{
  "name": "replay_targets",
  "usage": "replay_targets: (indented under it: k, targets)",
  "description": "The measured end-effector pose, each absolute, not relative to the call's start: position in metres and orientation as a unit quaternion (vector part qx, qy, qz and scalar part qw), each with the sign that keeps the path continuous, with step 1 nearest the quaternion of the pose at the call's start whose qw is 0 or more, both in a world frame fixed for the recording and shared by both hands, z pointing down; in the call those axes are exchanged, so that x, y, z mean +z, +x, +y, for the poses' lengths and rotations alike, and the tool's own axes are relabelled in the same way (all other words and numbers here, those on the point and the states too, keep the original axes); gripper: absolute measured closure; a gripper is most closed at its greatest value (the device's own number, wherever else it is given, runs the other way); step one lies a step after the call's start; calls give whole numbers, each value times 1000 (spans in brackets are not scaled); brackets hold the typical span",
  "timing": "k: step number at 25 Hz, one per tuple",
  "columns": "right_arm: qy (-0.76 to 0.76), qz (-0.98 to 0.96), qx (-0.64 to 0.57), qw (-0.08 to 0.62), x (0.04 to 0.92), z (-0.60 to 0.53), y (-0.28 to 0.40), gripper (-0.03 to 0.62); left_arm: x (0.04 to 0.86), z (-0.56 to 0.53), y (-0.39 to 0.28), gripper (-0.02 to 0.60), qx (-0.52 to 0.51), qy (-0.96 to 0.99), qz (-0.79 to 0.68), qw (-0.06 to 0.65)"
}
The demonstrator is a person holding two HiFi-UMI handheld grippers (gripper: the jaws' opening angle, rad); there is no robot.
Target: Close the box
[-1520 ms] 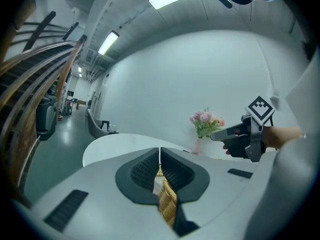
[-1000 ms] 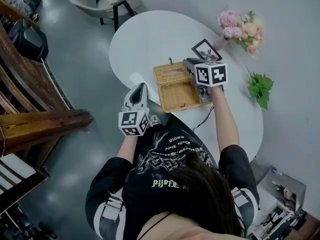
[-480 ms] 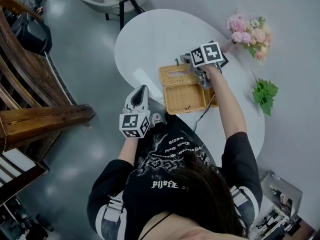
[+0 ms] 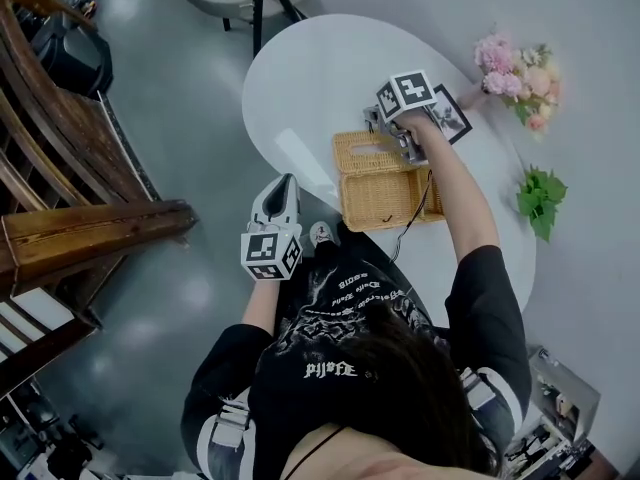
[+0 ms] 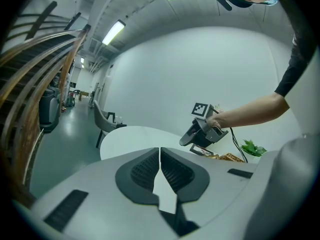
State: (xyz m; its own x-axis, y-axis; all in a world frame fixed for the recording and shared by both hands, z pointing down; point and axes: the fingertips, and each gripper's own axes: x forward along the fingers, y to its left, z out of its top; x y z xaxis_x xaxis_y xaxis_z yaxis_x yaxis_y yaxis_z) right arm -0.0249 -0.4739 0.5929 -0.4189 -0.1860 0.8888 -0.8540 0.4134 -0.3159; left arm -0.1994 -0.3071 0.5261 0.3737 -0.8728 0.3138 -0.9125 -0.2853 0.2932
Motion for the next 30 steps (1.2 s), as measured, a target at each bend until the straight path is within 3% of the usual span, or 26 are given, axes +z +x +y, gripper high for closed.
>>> replay_targets:
  k: [25,27,29,30]
  targets:
    - [297,-648,430,554,664,-471,-32,459,526,-313,-236,554,42,778,-592,207]
    - [298,-645,426,560,666,-472,-30,466,526,-313,-237,554,43,776,-594,205]
    - [303,-643,418,566,668,-473,-27,549,527,-313,-238,554,44,775,-596,204]
    - [304,-641,416,569,668,-473,-26,549,528,-313,-238,554,44,775,-596,204]
